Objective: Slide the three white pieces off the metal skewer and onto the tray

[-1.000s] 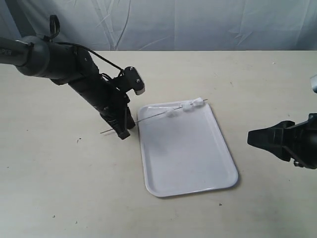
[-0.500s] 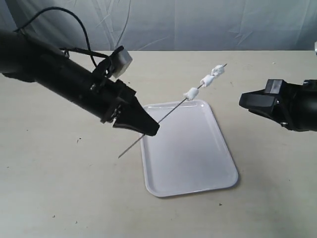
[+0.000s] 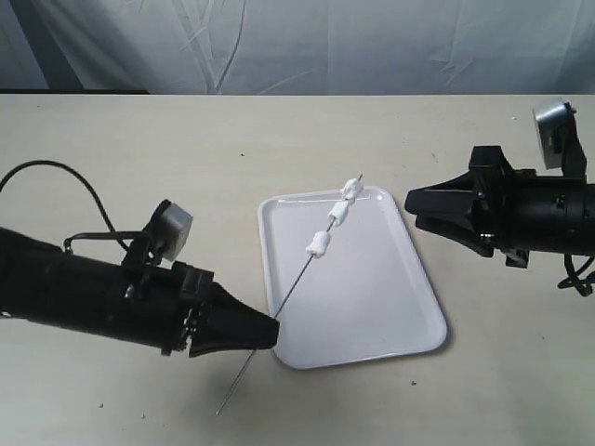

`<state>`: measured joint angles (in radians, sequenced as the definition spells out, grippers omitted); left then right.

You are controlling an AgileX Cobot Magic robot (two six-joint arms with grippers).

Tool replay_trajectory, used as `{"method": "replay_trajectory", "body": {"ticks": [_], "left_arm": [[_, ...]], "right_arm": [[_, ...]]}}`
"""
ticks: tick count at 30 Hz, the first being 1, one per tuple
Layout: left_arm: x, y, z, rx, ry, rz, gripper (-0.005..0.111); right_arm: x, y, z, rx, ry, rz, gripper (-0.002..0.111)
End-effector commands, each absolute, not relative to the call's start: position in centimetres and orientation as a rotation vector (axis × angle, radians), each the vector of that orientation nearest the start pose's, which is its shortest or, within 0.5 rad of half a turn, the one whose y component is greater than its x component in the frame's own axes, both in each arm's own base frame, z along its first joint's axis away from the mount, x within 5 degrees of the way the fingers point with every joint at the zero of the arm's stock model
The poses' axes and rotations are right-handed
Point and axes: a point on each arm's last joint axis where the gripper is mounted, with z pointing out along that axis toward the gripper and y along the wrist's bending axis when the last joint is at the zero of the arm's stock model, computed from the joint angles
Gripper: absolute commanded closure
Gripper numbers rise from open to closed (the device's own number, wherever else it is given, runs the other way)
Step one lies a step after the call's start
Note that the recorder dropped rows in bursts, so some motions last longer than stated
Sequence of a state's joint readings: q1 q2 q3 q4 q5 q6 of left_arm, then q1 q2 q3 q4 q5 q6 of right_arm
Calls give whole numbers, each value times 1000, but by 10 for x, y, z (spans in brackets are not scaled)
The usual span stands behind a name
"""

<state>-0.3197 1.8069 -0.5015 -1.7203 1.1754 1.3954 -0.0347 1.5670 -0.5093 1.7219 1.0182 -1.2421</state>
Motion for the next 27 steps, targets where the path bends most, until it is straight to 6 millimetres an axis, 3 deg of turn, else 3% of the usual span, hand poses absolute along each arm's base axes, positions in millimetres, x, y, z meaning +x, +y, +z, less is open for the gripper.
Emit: {"method": "replay_trajectory", "body": {"ticks": [1,12,19,27], "left_arm": [[181,-149,131,312,2423,-1827,107],[177,-148,129,309,2434,-1827,107],[177,-148,129,309,2434,-1827,107],[178,-148,129,287,2441,-1833,107]], "right_arm": [[241,70,166,153,2261,1500,75],[257,81,139,31,2271,1592,75],[273,104,136,-119,2267,1609,75],[286,104,135,-127,2282,1524,75]]}}
